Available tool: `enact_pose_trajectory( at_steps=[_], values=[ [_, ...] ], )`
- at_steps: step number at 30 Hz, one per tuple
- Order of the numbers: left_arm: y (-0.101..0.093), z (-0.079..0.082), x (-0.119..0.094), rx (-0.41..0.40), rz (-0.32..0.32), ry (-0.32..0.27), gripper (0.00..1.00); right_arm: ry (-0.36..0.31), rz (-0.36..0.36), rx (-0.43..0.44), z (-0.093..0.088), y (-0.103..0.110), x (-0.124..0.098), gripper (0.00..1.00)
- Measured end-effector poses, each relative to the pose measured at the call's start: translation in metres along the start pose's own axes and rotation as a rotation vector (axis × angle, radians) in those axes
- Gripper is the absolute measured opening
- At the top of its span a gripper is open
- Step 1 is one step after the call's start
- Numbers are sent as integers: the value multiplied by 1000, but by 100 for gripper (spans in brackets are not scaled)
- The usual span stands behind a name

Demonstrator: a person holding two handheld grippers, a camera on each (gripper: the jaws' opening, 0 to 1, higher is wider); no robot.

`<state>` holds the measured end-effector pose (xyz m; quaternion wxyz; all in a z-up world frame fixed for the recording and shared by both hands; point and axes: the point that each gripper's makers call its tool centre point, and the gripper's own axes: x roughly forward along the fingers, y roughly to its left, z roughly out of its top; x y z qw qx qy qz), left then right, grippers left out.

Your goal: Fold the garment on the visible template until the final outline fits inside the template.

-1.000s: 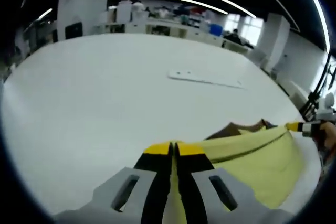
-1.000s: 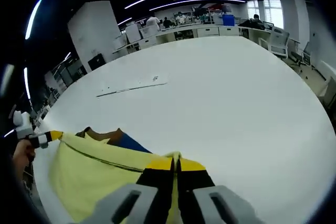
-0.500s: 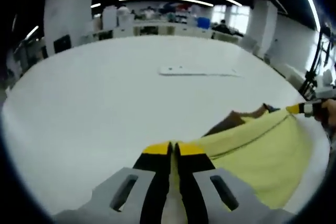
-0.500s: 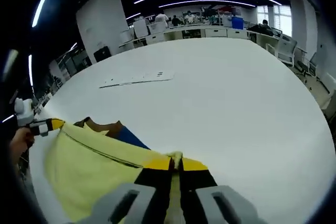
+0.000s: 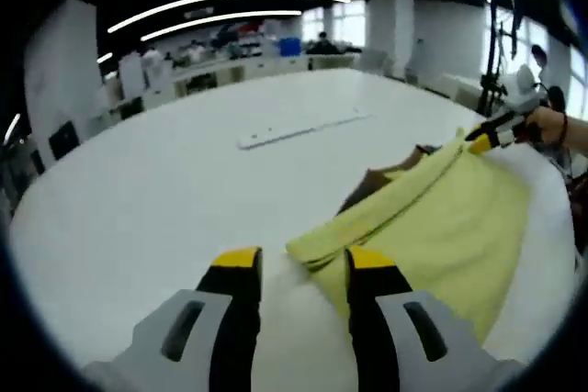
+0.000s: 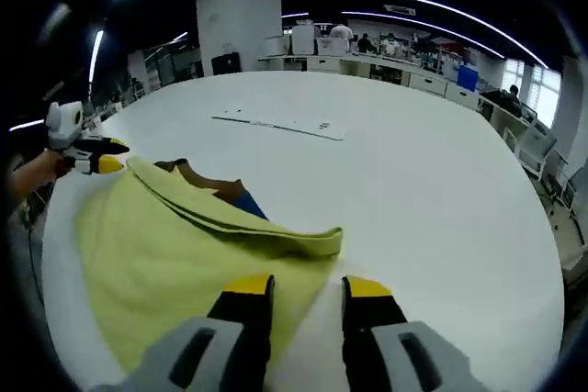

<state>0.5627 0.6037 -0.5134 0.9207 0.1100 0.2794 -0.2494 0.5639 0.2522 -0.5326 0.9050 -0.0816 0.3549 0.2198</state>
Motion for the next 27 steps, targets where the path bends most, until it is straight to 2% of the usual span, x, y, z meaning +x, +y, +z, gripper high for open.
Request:
enact_pose_trajectory(
  at_steps=[2,3,5,9,10,11,14,15,17,19,20,23,27],
  values=[
    [1,-6,5,59,-1,25,31,-11,-2,-10,2,-1,2,28],
    [2,-9,7,72,7,39,30,-20,-6,-7,4,-2,5,28],
    [3,-8,13,72,14,30,30,-40,-17,24,8,-4,9,28],
    [12,3,26,68,53,3,32,-79,-61,130,14,-11,21,27],
    [16,5,29,83,75,-1,33,-104,-69,122,19,-14,22,27],
    [19,9,32,92,90,-7,33,-101,-77,141,18,-14,23,27],
    [28,14,37,44,137,-19,32,-122,-99,162,22,-16,28,28],
    [31,14,37,-13,167,-25,33,-129,-107,177,23,-18,28,28],
    [31,17,38,-55,166,-46,35,-139,-132,222,25,-23,29,28],
    [32,19,36,-101,176,-52,37,-134,-155,230,24,-28,27,28],
    [32,20,35,-90,180,-50,39,-135,-159,233,24,-29,27,29],
    [32,21,30,-99,189,-54,43,-134,-157,246,24,-30,24,31],
    [33,23,24,-187,180,-70,49,-140,-136,261,27,-27,19,37]
  ],
)
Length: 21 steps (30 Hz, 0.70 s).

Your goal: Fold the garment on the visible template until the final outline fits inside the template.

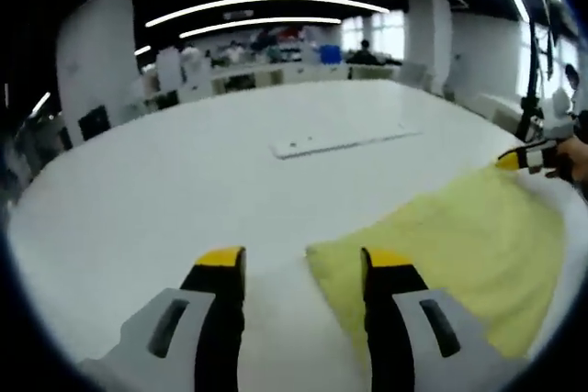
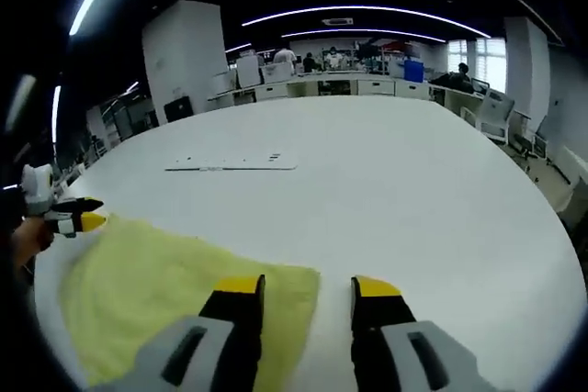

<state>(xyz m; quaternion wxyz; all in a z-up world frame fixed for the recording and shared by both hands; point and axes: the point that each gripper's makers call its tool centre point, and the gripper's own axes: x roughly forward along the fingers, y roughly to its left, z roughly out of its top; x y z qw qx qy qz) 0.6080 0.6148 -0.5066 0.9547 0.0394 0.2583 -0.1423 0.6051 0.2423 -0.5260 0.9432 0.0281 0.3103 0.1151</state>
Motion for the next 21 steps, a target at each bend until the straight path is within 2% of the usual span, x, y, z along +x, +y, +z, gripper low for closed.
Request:
enact_pose_trajectory(
  at_steps=[4,11,17,21],
  values=[
    [-2,4,-10,-37,-12,-11,60,5,47,23,2,8,-6,48],
    [-8,8,-32,-36,-54,-24,74,41,116,1,-1,22,-27,65],
    [-16,7,-52,15,-101,-34,80,75,179,-23,-8,37,-50,75],
    [-23,2,-66,56,-139,-36,82,88,204,-33,-14,42,-65,77]
  ],
)
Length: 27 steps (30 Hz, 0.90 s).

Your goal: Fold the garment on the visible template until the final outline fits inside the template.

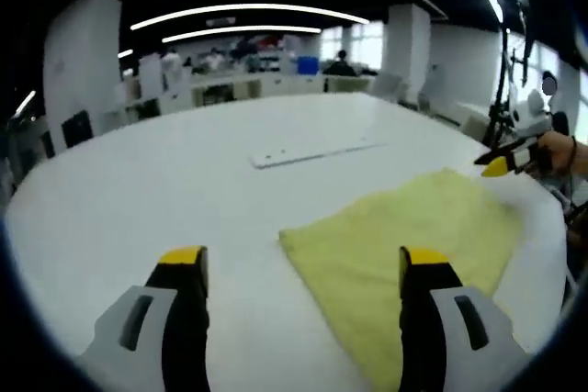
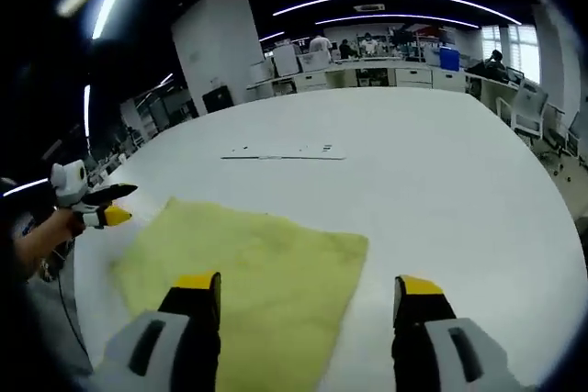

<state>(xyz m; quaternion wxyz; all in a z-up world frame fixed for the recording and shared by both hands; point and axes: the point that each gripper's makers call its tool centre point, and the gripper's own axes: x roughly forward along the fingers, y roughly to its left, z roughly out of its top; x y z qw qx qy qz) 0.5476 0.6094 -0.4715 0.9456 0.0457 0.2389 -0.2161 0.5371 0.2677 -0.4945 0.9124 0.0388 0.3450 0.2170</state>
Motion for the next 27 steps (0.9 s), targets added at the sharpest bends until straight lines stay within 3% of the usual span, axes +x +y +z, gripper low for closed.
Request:
enact_pose_trajectory(
  at_steps=[8,27],
  values=[
    [-14,-17,-24,9,-73,19,80,21,41,-20,-16,16,-24,78],
    [-39,-66,-67,-31,-138,88,59,75,120,-30,-68,38,-60,68]
  ],
)
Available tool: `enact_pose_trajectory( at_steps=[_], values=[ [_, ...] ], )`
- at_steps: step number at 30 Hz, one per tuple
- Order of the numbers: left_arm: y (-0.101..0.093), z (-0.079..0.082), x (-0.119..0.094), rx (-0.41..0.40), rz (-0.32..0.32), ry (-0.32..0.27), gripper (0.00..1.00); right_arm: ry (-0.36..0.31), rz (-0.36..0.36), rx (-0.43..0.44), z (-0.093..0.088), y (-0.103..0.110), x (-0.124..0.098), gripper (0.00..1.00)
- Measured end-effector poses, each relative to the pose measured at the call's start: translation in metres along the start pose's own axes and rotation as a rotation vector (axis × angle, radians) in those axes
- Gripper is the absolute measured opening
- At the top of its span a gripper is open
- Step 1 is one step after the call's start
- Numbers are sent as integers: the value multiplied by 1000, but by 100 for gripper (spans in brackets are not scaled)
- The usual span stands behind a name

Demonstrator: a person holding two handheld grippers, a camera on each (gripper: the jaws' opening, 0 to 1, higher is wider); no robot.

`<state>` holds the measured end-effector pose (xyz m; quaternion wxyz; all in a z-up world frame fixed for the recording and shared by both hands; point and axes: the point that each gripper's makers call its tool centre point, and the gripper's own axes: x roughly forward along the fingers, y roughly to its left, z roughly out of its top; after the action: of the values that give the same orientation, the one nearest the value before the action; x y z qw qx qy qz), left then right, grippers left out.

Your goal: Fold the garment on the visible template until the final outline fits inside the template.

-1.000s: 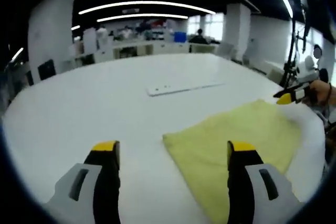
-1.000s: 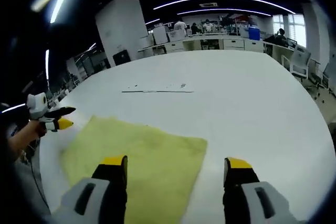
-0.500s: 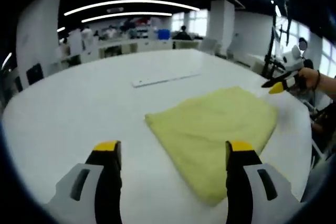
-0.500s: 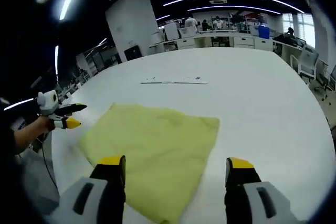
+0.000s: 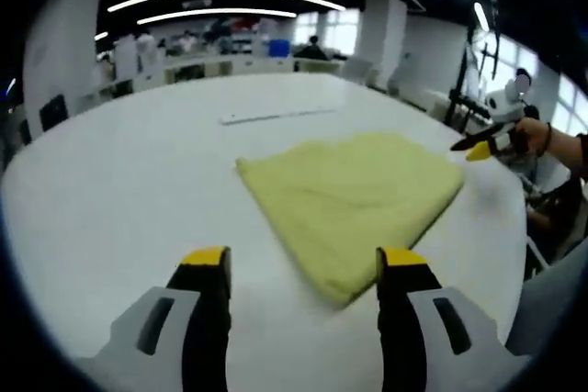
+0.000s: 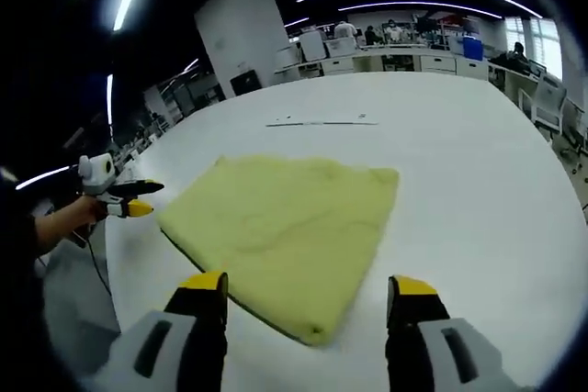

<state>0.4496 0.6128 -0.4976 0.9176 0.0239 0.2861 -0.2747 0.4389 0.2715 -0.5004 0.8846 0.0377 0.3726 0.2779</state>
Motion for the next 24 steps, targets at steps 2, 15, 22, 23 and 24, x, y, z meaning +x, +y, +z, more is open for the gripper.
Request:
enact_pose_trajectory(
  at_steps=[2,15,22,23,24],
  values=[
    [-3,-5,-2,-3,-8,13,58,8,2,5,-5,0,-1,66],
    [-9,-36,-1,-16,-25,80,39,26,-16,65,-41,-4,-4,45],
    [-14,-39,0,-34,-42,76,30,12,-27,69,-44,-7,-7,28],
    [-15,-39,0,-34,-44,76,28,10,-28,68,-44,-7,-6,26],
    [-16,-39,0,-35,-47,74,27,5,-26,70,-44,-6,-6,23]
  ],
)
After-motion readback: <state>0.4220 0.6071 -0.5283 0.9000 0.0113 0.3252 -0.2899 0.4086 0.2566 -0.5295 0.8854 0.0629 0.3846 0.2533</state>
